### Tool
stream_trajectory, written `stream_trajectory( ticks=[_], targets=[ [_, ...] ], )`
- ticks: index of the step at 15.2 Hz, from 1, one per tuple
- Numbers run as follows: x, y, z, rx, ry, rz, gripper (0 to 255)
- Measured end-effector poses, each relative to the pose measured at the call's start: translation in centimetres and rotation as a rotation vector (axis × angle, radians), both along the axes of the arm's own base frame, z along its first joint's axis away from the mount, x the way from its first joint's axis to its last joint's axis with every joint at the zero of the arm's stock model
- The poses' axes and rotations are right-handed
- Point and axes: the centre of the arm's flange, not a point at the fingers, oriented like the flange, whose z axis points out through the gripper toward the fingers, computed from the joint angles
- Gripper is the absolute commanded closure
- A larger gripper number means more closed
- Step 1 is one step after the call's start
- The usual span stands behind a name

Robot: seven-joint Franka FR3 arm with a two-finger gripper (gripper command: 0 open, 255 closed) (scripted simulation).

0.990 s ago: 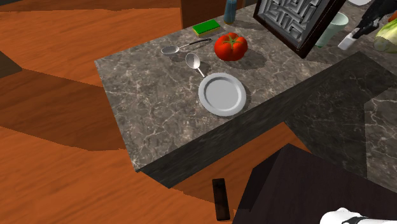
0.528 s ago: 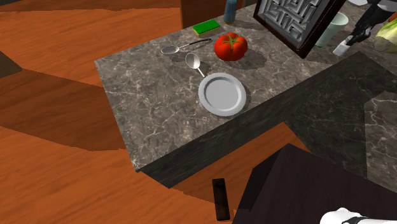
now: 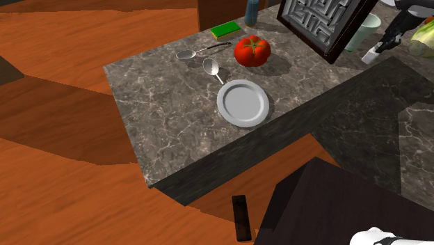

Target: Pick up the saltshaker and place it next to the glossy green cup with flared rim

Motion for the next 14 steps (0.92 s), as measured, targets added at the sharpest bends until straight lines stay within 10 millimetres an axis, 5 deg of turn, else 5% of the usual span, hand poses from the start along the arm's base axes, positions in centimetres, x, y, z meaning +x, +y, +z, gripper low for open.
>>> stream_trajectory(
  ticks=[1, 7, 14],
  targets=[
    [0.0, 0.0, 0.0, 0.0, 0.0, 0.0, 0],
    [0.0, 0.0, 0.0, 0.0, 0.0, 0.0, 0],
    [-0.1, 0.6, 4.9, -0.001, 0.0, 0.0, 0]
  ],
)
